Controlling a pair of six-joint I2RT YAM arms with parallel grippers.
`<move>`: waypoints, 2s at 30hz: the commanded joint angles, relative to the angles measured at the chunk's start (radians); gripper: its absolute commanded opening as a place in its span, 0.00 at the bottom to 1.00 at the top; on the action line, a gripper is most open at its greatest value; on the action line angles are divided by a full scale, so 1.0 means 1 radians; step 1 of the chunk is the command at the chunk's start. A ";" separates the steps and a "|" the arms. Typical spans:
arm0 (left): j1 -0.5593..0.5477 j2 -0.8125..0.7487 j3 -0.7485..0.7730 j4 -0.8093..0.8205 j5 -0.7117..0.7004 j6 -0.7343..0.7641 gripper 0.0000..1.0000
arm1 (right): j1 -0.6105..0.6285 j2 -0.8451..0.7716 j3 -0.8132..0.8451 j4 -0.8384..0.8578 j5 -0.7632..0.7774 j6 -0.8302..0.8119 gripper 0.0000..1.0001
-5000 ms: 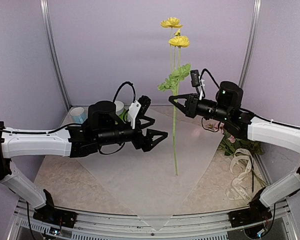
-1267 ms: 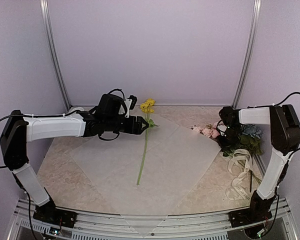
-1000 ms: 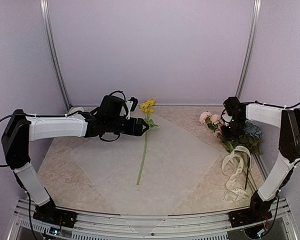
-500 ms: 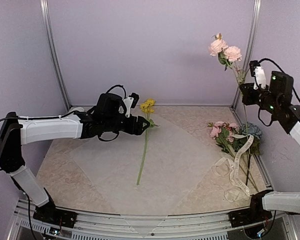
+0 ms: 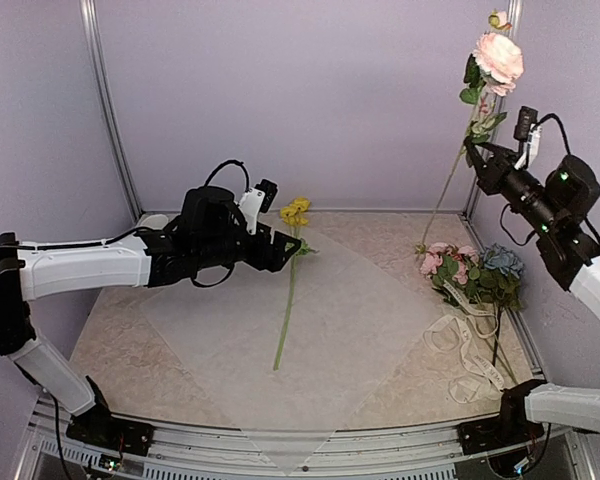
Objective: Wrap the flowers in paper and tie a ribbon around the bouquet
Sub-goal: Place the fake flower on the flattened wrapping paper, then pick up the fake flower from the corner of the board.
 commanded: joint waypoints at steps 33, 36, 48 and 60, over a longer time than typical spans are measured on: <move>0.127 0.010 -0.071 -0.121 -0.068 -0.171 0.85 | 0.384 1.253 0.565 -0.181 -0.140 0.621 0.06; 0.127 0.007 -0.070 -0.126 -0.062 -0.167 0.86 | 0.383 1.264 0.555 -0.197 -0.136 0.623 0.11; 0.131 0.004 -0.063 -0.138 -0.071 -0.160 0.86 | 0.350 1.164 0.757 -0.622 -0.043 0.151 0.52; 0.101 -0.020 -0.060 -0.099 -0.115 -0.104 0.99 | -0.061 0.762 0.461 -1.148 0.399 -0.074 0.59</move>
